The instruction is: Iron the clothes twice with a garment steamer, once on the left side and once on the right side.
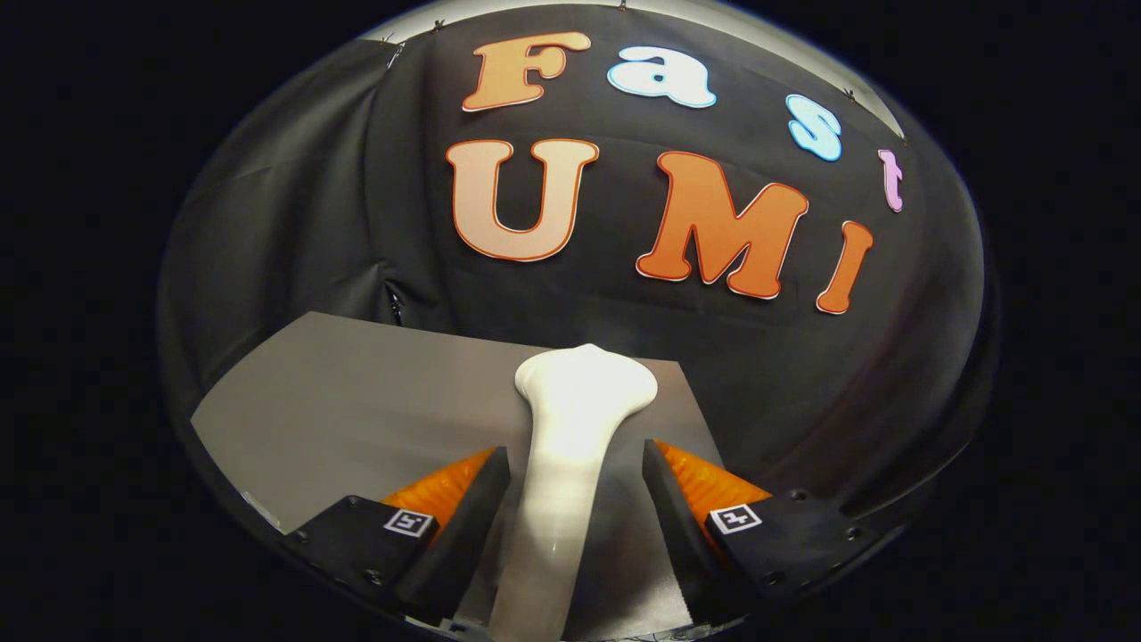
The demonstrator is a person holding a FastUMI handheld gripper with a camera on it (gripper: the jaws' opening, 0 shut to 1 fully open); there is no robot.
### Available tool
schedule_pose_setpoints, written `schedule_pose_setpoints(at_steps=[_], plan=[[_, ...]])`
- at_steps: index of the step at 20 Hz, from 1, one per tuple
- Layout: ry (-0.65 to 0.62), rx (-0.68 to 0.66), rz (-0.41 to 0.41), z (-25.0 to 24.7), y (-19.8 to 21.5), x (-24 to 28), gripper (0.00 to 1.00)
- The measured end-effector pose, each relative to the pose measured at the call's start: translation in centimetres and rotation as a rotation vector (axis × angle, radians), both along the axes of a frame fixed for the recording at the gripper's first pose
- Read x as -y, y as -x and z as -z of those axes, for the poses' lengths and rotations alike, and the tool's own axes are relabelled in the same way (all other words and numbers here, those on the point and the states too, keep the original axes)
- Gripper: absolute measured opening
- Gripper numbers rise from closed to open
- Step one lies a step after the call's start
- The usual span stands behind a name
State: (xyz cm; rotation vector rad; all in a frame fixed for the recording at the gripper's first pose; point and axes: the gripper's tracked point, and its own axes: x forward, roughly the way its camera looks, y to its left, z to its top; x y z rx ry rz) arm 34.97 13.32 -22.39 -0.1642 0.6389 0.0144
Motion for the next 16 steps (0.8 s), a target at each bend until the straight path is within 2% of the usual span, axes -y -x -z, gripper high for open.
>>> schedule_pose_setpoints(at_steps=[4,6,8,10,11,12,15,16], plan=[[-0.037,-0.065,-0.008,2.3,-0.3,-0.8,0.93],[-0.025,-0.063,-0.039,2.1,-0.2,-0.9,0.85],[-0.095,-0.031,-0.062,2.6,-0.2,-1.3,0.81],[-0.192,0.01,-0.032,2.5,0.2,-1.0,0.7],[-0.205,0.001,-0.02,2.6,0.2,-0.6,0.7],[-0.198,0.005,-0.019,2.3,0.1,-0.5,0.69],[-0.111,0.007,-0.05,2.0,0.4,-1.5,0.53],[-0.088,0.034,-0.067,1.3,0.5,-1.9,0.52]])
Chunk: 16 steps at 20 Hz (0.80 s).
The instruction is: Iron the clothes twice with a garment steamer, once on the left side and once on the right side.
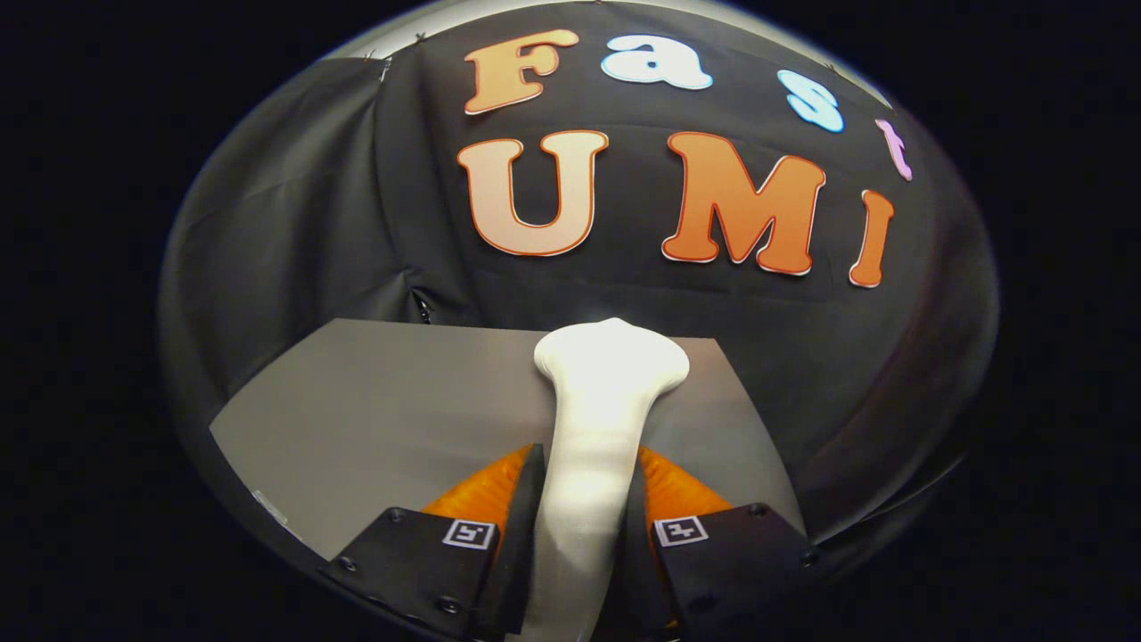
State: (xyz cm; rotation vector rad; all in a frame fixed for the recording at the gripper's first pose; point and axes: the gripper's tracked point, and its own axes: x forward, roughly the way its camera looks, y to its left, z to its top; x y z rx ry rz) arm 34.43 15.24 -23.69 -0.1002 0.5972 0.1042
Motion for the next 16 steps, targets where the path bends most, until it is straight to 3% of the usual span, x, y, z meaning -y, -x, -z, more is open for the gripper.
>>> schedule_pose_setpoints(at_steps=[4,7,16], plan=[[0.002,0.108,-0.076,-3.8,1.4,-2.4,0.43],[0.02,0.146,-0.132,-5.0,3.5,-2.9,0.42],[-0.003,0.308,-0.155,-12.8,8.2,-1.5,0.41]])
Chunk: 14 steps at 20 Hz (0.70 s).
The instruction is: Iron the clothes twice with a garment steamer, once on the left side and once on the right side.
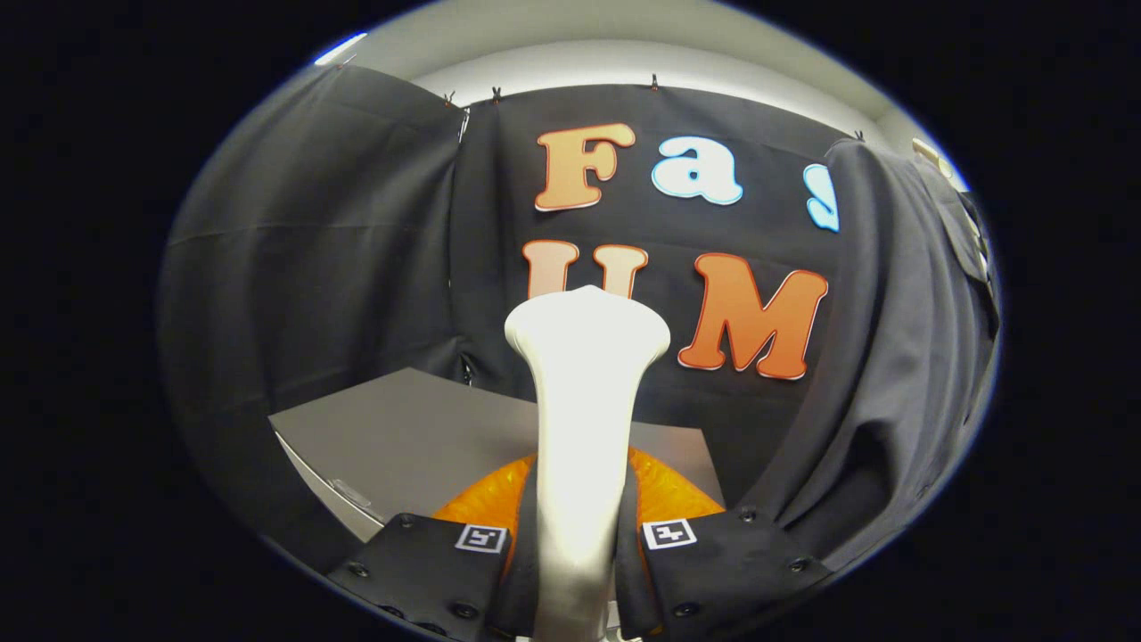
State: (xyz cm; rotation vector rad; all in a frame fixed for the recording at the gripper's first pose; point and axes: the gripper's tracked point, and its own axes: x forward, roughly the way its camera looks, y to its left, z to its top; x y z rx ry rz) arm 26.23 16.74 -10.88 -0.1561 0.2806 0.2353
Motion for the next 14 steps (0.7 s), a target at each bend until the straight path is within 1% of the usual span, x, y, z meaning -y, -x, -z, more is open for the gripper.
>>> schedule_pose_setpoints(at_steps=[3,7,10,14], plan=[[0.0,0.063,-0.021,-3.0,2.6,1.1,0.41],[-0.002,0.124,-0.002,-5.9,6.2,3.7,0.41],[-0.018,0.176,-0.008,-8.3,9.1,4.9,0.41],[-0.036,0.243,0.033,-9.9,12.3,9.5,0.41]])
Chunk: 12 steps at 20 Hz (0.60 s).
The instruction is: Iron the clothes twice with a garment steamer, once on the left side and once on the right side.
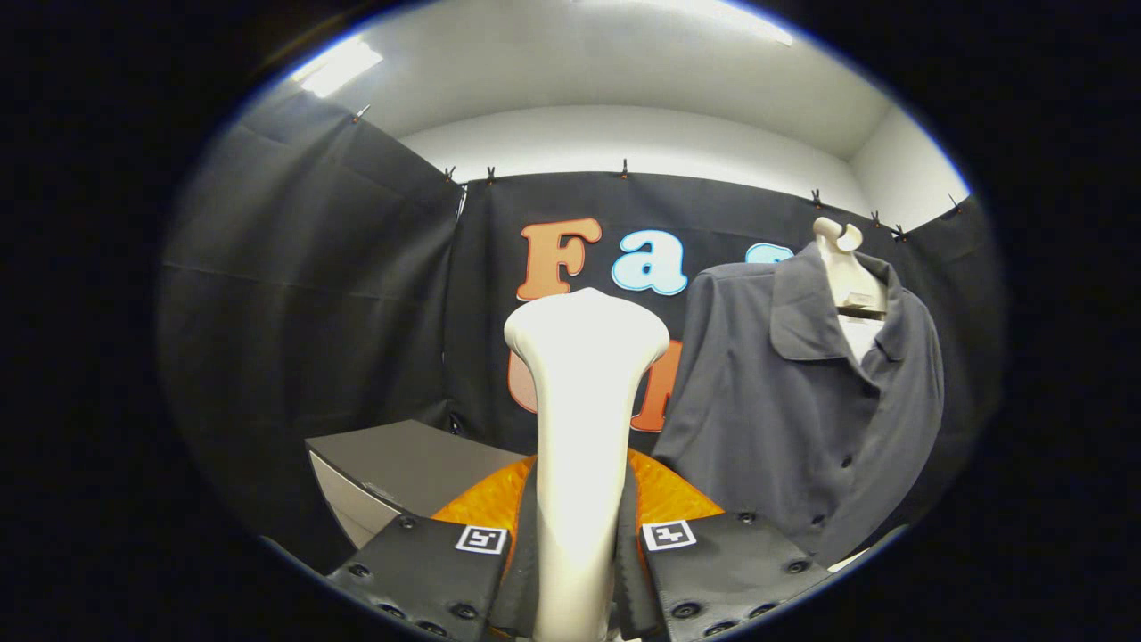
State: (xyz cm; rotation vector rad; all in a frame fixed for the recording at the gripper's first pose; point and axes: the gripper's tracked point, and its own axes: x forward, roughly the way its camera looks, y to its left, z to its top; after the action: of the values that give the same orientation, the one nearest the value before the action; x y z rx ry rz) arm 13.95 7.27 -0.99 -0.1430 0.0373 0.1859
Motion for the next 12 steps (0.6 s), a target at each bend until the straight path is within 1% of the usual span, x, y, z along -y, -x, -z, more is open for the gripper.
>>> schedule_pose_setpoints(at_steps=[5,8,12], plan=[[-0.027,0.02,0.073,-0.3,1.4,6.1,0.41],[-0.004,0.016,0.124,1.1,2.1,9.3,0.41],[-0.004,-0.008,0.176,3.1,2.5,12.6,0.41]])
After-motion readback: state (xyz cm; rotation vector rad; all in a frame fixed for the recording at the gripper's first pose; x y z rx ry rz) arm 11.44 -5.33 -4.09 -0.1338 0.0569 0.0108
